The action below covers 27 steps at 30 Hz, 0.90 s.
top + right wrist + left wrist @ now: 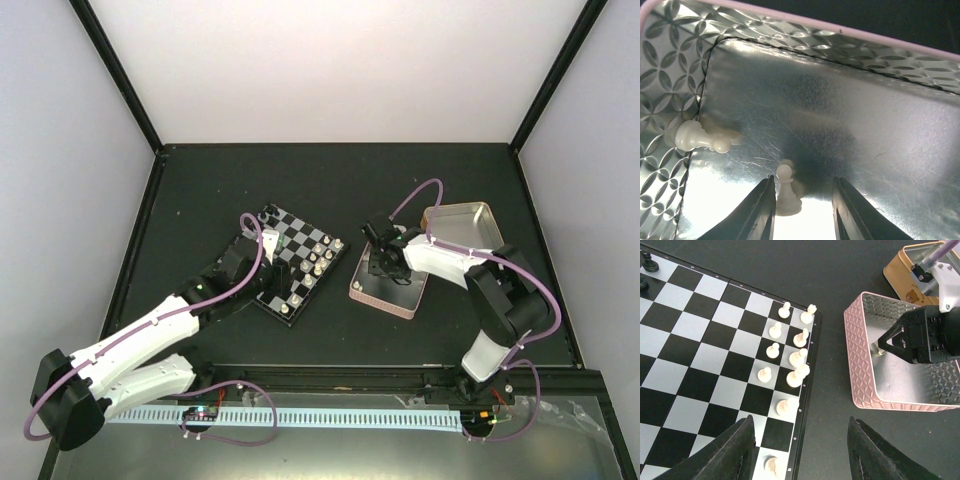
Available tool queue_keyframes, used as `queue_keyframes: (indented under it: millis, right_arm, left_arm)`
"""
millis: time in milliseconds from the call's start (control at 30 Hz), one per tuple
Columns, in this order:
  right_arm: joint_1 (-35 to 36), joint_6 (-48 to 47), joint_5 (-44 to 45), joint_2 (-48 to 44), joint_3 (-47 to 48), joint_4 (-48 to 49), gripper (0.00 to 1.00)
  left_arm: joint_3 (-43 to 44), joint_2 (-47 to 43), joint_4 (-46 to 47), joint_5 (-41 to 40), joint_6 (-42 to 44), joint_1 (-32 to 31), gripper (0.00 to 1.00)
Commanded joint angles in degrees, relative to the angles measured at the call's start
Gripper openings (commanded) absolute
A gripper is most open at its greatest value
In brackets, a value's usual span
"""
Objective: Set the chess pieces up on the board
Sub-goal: Pick up the chess piece from the storage box.
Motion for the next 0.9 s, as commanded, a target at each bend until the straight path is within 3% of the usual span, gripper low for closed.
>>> queue_keyframes:
  millis: [0,233,633,867]
  right_arm:
    - [0.23,-0.88,1.12,0.86,0.27,-0.01,0.31]
    - [0.24,-1.56,-2.32,2.10,-0.30,0.62,0.31]
    - [0.23,-3.23,-3.73,0.67,-2.36,1.97,0.07]
    - [0.24,-8.48,-7.87,-10.47,-6.78,13.01,0.05]
  left_arm:
    - [0.31,-0.72,1.42,0.86,0.42,0.45,0.52]
    - [0.31,-0.92,1.20,1.10,0.43,0.51,0.52]
    - [0.57,-1.15,1.28,1.43,0.20,0.63,0.53]
    - [2.49,-2.41,1.38,5.57,-1.03,1.18,0.56]
